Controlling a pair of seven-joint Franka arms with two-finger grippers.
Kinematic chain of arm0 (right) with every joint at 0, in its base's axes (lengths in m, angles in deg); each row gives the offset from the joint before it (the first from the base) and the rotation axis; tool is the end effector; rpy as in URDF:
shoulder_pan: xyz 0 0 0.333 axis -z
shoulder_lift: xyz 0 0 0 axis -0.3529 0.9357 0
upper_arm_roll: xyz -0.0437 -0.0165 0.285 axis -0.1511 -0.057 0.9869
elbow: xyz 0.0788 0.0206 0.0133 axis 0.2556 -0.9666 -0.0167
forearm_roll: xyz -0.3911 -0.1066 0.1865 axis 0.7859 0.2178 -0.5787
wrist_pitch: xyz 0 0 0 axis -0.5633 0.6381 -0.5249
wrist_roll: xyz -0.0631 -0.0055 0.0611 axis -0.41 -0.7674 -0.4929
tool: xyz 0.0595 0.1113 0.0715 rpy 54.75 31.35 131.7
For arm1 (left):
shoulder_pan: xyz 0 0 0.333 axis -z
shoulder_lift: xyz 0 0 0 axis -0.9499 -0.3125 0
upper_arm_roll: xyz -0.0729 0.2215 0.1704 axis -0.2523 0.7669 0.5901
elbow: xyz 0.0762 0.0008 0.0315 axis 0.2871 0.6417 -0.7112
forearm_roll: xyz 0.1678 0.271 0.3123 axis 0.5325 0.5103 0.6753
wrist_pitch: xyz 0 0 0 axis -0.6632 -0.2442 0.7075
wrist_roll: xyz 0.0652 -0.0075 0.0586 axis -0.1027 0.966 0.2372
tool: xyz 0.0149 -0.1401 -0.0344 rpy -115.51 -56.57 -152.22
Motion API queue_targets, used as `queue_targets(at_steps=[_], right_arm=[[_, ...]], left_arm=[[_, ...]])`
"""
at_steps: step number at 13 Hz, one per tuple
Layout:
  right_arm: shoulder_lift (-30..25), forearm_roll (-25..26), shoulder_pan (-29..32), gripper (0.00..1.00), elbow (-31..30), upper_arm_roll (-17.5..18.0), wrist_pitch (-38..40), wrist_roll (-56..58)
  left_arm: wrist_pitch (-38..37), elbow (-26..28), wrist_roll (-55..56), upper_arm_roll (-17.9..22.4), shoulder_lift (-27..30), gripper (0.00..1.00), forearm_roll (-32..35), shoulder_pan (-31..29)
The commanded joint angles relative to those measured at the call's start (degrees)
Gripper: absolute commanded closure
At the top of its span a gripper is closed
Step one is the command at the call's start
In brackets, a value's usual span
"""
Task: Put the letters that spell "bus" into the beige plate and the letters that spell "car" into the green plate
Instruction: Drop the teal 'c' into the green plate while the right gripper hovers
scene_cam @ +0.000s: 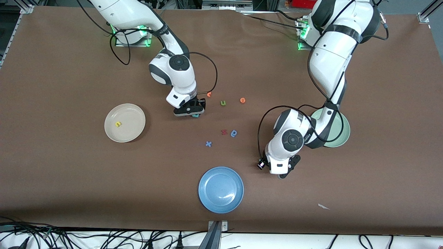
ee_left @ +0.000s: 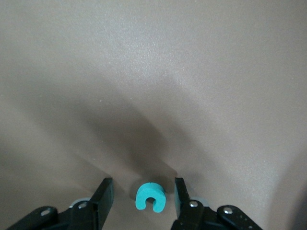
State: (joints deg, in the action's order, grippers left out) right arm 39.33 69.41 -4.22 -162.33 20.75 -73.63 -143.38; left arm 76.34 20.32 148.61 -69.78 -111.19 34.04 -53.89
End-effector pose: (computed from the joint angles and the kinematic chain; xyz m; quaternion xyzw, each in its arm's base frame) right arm 0.4737 0.4120 0.0931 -0.9938 -0.0677 -0.0881 0.0002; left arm 0.7161 -0.3220 0.0879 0.9137 0.4031 -0.0122 0.0499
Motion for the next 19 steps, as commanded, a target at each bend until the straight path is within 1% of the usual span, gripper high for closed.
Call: queue_targets(at_steps=[1,2,3,5,7,8,10,11,12,15,16,17,18,19], right_arm=[[1.77,-0.93,-1.74,0.30,1.46,-0.32,0.51,-1.26],[2.13,-0.75,-1.74,0.30,1.46,-0.32,0.41,-1.26],[2.56,-0.49,-1.74,0.30,1.46,-0.32,0.33,-1.26],[3.36,-0.22,-1.92,0.30,1.46,-0.41,-1.51,-1.17],[3.45,0.21,-1.92,0.30,1.54,-0.58,-1.70,-0.91],[3.36,0.30,-1.92,0.30,1.54,-0.93,-1.70,-0.56],[3.45,3.53,-1.92,0.30,1.54,-2.77,-1.96,-0.29],[3.71,3.99,-1.92,0.30,1.54,-3.30,-2.48,-0.29],[3.62,4.00,-1.92,0.30,1.54,-3.31,-2.57,-0.21],[3.89,3.91,-1.92,0.31,1.54,-3.48,-3.01,-0.29],[4.06,3.91,-1.92,0.34,1.54,-3.48,-3.88,-0.38],[4.32,3.99,-1.92,0.35,1.54,-3.57,-4.24,-0.38],[4.33,4.00,-1.92,0.38,1.54,-3.57,-4.24,-0.47],[4.33,4.00,-1.92,0.38,1.46,-3.57,-4.24,-0.47]], left_arm=[[0.14,-2.22,1.69,1.43,-1.27,0.42,1.50,1.52],[0.14,-2.22,1.69,1.43,-1.27,0.49,1.50,1.52],[0.14,-2.22,1.69,1.35,-1.27,0.60,1.33,1.34],[0.14,-2.22,1.69,1.43,-1.27,0.75,1.33,1.43],[0.14,-2.22,1.69,1.43,-1.27,0.86,1.33,1.43],[0.14,-2.13,1.60,1.43,-1.27,0.89,1.33,1.34],[-0.47,-2.22,0.99,1.35,-1.01,0.90,1.24,0.82],[-1.08,-2.13,0.47,1.26,-0.31,0.92,1.33,0.29],[-3.96,-2.13,-1.11,1.17,0.48,0.96,1.41,0.11],[-15.11,-1.43,-10.14,0.65,5.74,0.95,0.54,-2.25],[-20.11,-1.25,-14.87,-0.05,7.50,0.95,-1.29,-4.00],[-26.16,-0.99,-20.40,-0.32,9.34,0.95,-2.09,-5.76],[-31.79,-0.20,-25.68,-0.32,11.19,0.95,-2.19,-7.17],[-34.55,1.81,-30.86,-0.24,13.47,0.95,-2.19,-8.84]])
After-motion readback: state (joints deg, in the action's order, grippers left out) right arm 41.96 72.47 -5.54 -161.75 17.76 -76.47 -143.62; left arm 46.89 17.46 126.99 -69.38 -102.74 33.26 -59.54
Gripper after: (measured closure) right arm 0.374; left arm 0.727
